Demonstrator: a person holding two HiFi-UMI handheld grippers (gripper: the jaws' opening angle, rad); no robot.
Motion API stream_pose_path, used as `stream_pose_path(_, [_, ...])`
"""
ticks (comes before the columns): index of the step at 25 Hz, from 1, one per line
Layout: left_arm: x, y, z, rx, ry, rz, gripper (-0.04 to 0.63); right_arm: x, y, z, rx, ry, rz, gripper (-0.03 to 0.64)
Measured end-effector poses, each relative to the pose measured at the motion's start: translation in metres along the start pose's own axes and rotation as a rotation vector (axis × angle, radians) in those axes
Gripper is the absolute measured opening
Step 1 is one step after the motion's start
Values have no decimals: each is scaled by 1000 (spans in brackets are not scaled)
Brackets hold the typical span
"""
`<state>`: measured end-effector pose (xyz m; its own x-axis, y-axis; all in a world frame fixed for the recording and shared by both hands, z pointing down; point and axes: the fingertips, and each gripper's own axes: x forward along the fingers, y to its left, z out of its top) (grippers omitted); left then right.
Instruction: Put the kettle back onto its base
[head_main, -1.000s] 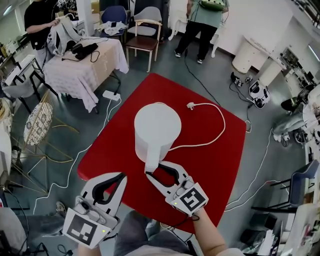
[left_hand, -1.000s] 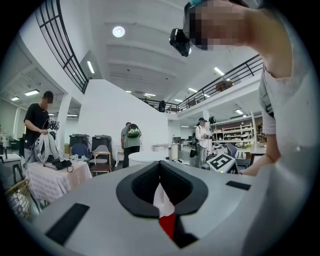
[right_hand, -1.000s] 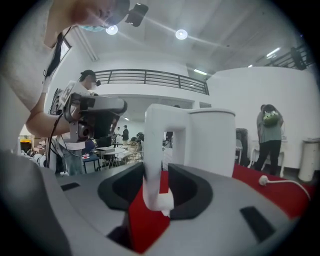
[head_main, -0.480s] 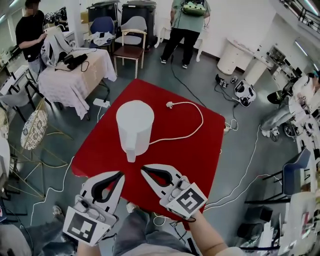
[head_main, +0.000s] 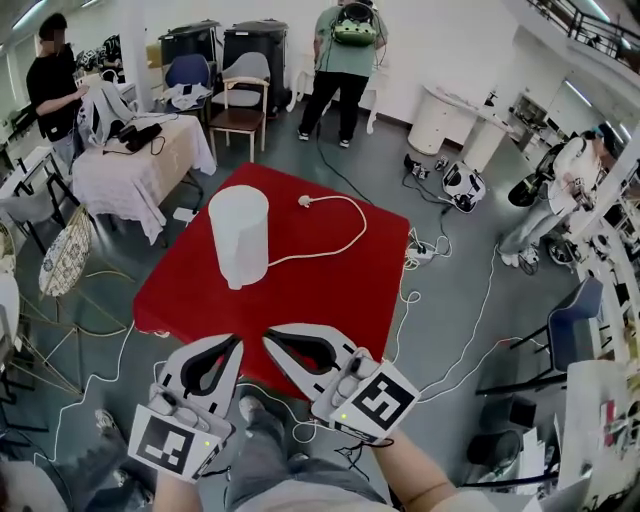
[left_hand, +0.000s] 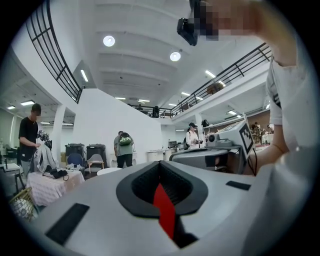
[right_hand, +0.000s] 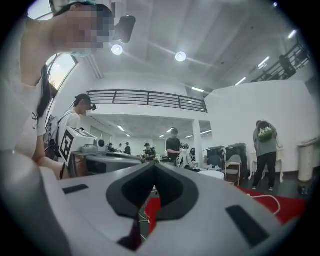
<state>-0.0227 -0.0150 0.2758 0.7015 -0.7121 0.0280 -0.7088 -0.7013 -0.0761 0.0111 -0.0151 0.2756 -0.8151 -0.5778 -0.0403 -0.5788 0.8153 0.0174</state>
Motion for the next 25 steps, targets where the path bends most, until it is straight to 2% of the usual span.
stream_pose_path(4, [-15, -30, 7, 1, -10, 4, 11, -24, 24, 10, -18, -9, 19, 6])
stream_pose_path(12, [-30, -62, 25, 6, -28, -12, 11, -49, 48, 26, -42, -21, 24, 6])
stream_pose_path(25, [-33, -81, 41, 42, -33, -43, 11, -64, 56, 37, -55, -51, 23, 6])
